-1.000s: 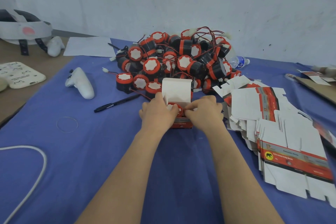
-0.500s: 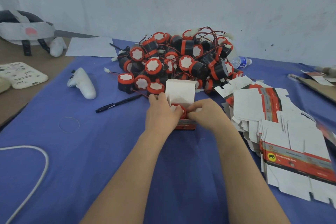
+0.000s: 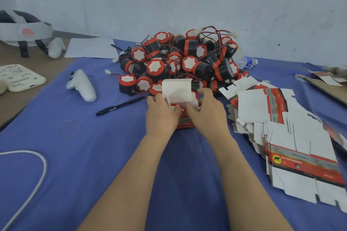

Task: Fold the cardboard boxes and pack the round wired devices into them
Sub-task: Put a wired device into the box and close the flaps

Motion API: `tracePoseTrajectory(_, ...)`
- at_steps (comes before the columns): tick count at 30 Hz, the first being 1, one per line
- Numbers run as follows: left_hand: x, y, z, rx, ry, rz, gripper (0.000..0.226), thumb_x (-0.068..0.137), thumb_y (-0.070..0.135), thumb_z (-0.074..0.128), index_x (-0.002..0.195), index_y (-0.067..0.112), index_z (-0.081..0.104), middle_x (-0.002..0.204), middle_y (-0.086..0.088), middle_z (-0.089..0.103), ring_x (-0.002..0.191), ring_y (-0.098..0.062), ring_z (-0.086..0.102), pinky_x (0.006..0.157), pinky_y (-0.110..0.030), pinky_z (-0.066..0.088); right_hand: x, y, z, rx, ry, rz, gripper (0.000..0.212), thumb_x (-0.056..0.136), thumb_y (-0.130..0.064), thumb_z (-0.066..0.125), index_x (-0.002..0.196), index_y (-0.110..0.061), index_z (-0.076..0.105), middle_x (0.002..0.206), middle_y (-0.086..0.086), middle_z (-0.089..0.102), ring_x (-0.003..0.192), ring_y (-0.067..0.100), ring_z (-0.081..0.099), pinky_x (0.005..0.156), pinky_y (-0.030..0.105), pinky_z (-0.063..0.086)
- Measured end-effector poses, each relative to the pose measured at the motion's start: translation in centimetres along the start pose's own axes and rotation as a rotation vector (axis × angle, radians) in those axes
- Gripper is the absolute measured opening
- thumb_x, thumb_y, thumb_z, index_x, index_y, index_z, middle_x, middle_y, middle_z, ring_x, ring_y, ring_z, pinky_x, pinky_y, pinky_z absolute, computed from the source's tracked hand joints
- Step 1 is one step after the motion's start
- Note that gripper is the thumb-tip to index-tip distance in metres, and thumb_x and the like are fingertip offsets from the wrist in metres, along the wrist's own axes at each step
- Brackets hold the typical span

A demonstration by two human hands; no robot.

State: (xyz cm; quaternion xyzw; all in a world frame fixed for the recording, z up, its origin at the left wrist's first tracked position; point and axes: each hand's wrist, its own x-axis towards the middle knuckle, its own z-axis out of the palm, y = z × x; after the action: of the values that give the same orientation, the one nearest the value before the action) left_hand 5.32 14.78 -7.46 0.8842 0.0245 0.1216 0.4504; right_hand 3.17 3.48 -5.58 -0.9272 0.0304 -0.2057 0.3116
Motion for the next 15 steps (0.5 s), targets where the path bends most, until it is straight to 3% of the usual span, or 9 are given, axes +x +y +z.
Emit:
tracePoseTrajectory(1,0.1,-0.1,-0.1,-0.011,0.017,-0.011,0.046,0.09,0.028,0.06,0.128,0.01,0.043,0.122,-0.01,0.04,0.101,-0.028,0.053,0.072,-0.032,0.041,0.0,0.1,-0.2,0.033,-0.022,-0.012,0.026,0.092,-0.031,0.058,0.11,-0.012,0.062,0.096,0.0,0.066,0.089,0.018,0.06,0.065,0.026,0.039)
tracePoseTrajectory(3,0.2,-0.3,-0.1,-0.034,0.031,-0.015,0.05,0.088,0.029,0.062,0.131,0.011,0.041,0.121,-0.009,0.04,0.101,-0.026,0.053,0.071,-0.03,0.041,0.2,0.4,-0.4,0.094,-0.1,-0.034,0.039,0.096,-0.038,0.051,0.09,-0.005,0.071,0.088,0.006,0.07,0.081,0.021,0.06,0.064,0.026,0.04)
tracePoseTrajectory(5,0.2,-0.4,-0.1,-0.036,0.044,0.005,0.052,0.087,0.028,0.063,0.131,0.013,0.04,0.12,-0.007,0.039,0.101,-0.025,0.052,0.073,-0.031,0.042,0.4,0.5,-0.3,0.137,-0.164,-0.033,0.044,0.099,-0.036,0.046,0.087,-0.004,0.074,0.093,0.006,0.069,0.084,0.02,0.059,0.067,0.025,0.04)
tracePoseTrajectory(7,0.3,-0.6,-0.1,-0.086,0.012,0.041,0.05,0.086,0.03,0.065,0.128,0.016,0.042,0.119,-0.004,0.042,0.099,-0.02,0.052,0.076,-0.031,0.045,0.7,1.0,0.0,0.17,-0.173,-0.022,0.031,0.098,-0.026,0.051,0.092,-0.007,0.074,0.101,0.007,0.067,0.092,0.02,0.059,0.077,0.027,0.046)
tracePoseTrajectory(9,0.7,-0.6,-0.4,-0.31,-0.108,0.032,0.037,0.087,0.039,0.066,0.118,0.026,0.051,0.112,0.006,0.053,0.098,-0.012,0.056,0.078,-0.026,0.049,0.9,1.8,0.1,0.227,-0.157,0.048,0.015,0.093,-0.019,0.057,0.102,-0.011,0.067,0.111,0.01,0.064,0.099,0.02,0.058,0.078,0.029,0.049)
tracePoseTrajectory(10,0.8,-0.4,-0.8,-0.467,-0.19,-0.015,0.027,0.089,0.046,0.061,0.11,0.031,0.055,0.105,0.011,0.061,0.097,-0.009,0.06,0.077,-0.024,0.05,0.9,2.2,0.0,0.275,-0.157,0.103,0.019,0.092,-0.018,0.059,0.111,-0.014,0.06,0.117,0.008,0.061,0.098,0.016,0.057,0.072,0.023,0.048)
tracePoseTrajectory(12,1.1,-0.4,-1.1,-0.694,-0.316,-0.146,0.026,0.095,0.053,0.047,0.102,0.033,0.061,0.091,0.015,0.071,0.091,-0.007,0.065,0.077,-0.027,0.054,0.8,2.6,-0.1,0.455,-0.178,0.204,0.045,0.092,-0.017,0.061,0.133,-0.019,0.042,0.123,0.001,0.055,0.092,0.007,0.054,0.059,0.01,0.043)
tracePoseTrajectory(14,1.2,-0.8,-1.1,-0.659,-0.357,-0.122,0.017,0.098,0.039,0.045,0.102,0.032,0.061,0.098,0.012,0.07,0.094,-0.009,0.064,0.078,-0.028,0.053,0.6,2.6,-0.2,0.604,-0.184,0.198,0.067,0.091,-0.011,0.061,0.146,-0.026,0.025,0.119,-0.008,0.052,0.086,-0.001,0.054,0.056,0.005,0.044)
tracePoseTrajectory(15,1.0,-0.9,-1.2,-0.597,-0.35,-0.06,0.011,0.098,0.029,0.048,0.102,0.034,0.057,0.105,0.011,0.066,0.097,-0.009,0.06,0.075,-0.023,0.051,0.5,2.6,-0.1,0.623,-0.181,0.148,0.066,0.091,-0.007,0.059,0.144,-0.029,0.028,0.115,-0.012,0.053,0.087,-0.002,0.056,0.058,0.003,0.045)
